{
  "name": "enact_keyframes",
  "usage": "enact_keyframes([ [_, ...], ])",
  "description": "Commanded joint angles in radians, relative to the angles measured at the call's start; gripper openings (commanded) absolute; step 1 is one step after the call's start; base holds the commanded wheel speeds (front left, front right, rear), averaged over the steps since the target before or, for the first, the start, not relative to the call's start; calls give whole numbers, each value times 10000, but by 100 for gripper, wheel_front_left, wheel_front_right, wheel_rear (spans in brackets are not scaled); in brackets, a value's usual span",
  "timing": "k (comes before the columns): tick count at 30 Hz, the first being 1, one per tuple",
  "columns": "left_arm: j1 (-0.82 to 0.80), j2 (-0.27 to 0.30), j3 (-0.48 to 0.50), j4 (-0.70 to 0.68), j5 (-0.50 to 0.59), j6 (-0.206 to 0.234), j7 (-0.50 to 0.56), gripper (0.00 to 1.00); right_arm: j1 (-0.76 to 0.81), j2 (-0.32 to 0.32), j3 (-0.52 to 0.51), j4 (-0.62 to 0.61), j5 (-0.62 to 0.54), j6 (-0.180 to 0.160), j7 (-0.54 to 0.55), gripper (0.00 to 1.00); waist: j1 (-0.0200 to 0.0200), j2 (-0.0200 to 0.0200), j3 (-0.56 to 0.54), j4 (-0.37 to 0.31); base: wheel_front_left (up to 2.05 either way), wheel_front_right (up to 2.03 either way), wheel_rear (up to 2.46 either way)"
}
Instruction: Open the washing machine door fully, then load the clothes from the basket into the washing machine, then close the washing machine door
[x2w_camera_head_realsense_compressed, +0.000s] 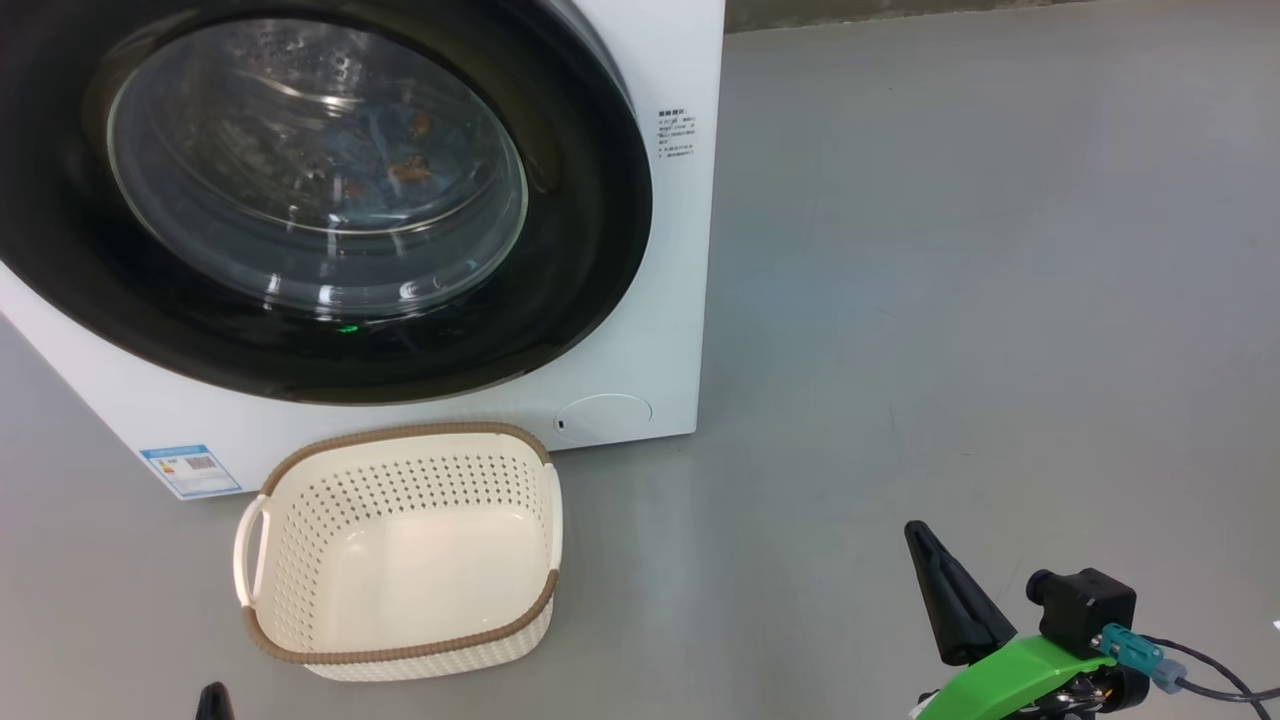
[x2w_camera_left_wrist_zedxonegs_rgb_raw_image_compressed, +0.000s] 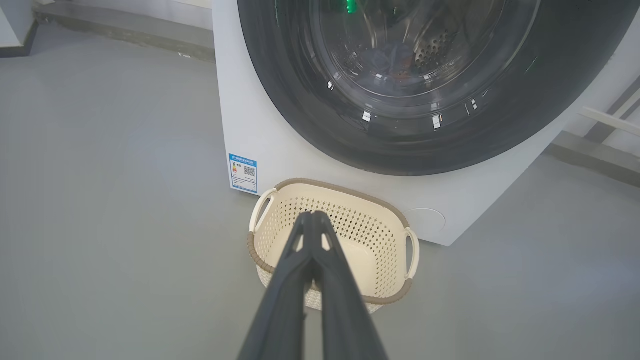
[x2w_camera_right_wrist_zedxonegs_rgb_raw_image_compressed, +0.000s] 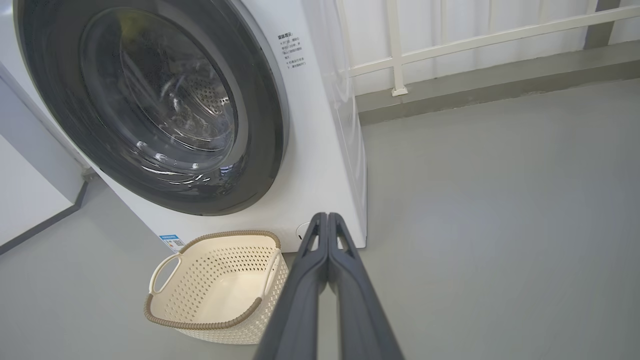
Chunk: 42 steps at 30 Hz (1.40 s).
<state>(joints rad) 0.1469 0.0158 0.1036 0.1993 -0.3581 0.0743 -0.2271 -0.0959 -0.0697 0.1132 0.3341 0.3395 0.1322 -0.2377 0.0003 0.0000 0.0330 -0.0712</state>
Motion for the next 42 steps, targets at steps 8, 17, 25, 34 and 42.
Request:
enact_keyframes([
  [8,-375,160,43,-133,-1074,-182,274,0,-224,-96,-172,-323,1168,-2,254,0,-2,0,-8,53,0,0,0],
  [17,-556,175,45,-86,-2035,-339,534,0,-213,-110,-296,-372,2180,-3,485,0,-2,0,-32,108,0,0,0],
  [25,-718,189,49,-41,-2889,-478,768,0,-202,-116,-413,-417,3074,-4,697,0,-2,0,-54,158,0,0,0],
  [34,-881,203,54,3,-3745,-618,1002,0,-191,-118,-538,-462,3965,-5,914,0,-2,0,-76,207,0,0,0],
  [42,-1044,217,59,48,-4599,-758,1236,0,-181,-116,-667,-507,4848,-6,1136,0,-2,0,-97,256,0,0,0],
])
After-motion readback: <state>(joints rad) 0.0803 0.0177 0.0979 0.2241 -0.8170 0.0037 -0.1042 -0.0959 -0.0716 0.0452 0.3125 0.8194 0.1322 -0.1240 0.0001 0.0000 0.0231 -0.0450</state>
